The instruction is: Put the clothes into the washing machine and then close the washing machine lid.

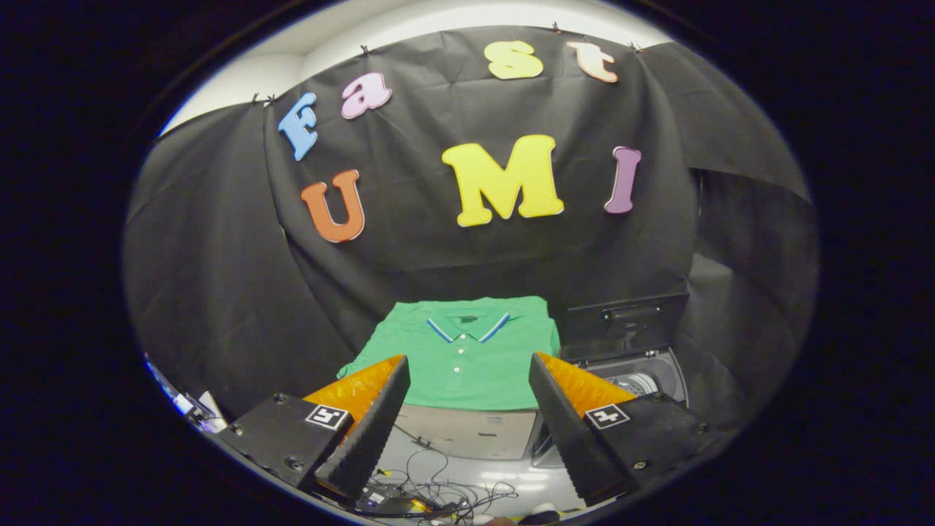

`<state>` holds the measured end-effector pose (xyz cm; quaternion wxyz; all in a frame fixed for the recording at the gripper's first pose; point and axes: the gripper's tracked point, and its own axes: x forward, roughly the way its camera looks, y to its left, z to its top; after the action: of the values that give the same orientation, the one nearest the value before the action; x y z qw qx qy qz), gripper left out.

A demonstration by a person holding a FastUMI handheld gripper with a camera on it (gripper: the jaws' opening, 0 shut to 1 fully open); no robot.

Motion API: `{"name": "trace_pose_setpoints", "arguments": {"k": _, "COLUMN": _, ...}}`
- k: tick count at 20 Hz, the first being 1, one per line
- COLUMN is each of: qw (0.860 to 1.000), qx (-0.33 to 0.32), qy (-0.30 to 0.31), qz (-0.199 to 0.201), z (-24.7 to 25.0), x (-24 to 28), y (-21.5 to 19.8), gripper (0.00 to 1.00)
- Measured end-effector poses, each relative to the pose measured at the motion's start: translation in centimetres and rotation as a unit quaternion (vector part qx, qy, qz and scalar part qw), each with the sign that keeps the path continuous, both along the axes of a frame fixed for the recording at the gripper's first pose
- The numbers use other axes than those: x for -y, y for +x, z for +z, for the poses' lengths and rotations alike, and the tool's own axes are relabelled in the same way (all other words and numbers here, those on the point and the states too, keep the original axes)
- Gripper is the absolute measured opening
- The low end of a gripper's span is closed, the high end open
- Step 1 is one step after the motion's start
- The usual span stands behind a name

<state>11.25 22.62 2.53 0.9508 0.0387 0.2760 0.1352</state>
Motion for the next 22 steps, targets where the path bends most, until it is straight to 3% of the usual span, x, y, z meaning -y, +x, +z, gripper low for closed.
{"name": "trace_pose_setpoints", "arguments": {"k": 6, "qw": 0.994, "qx": -0.096, "qy": -0.037, "qz": 0.039, "z": -2.9, "x": -4.9, "y": 5.1, "gripper": 1.0}}
{"name": "trace_pose_setpoints", "arguments": {"k": 8, "qw": 0.989, "qx": -0.134, "qy": -0.052, "qz": 0.029, "z": -4.9, "x": -5.7, "y": 7.3, "gripper": 1.0}}
{"name": "trace_pose_setpoints", "arguments": {"k": 13, "qw": 0.965, "qx": -0.242, "qy": -0.093, "qz": 0.049, "z": -10.5, "x": -7.3, "y": 11.0, "gripper": 1.0}}
{"name": "trace_pose_setpoints", "arguments": {"k": 22, "qw": 0.929, "qx": -0.334, "qy": -0.155, "qz": 0.047, "z": -17.8, "x": -7.8, "y": 15.6, "gripper": 1.0}}
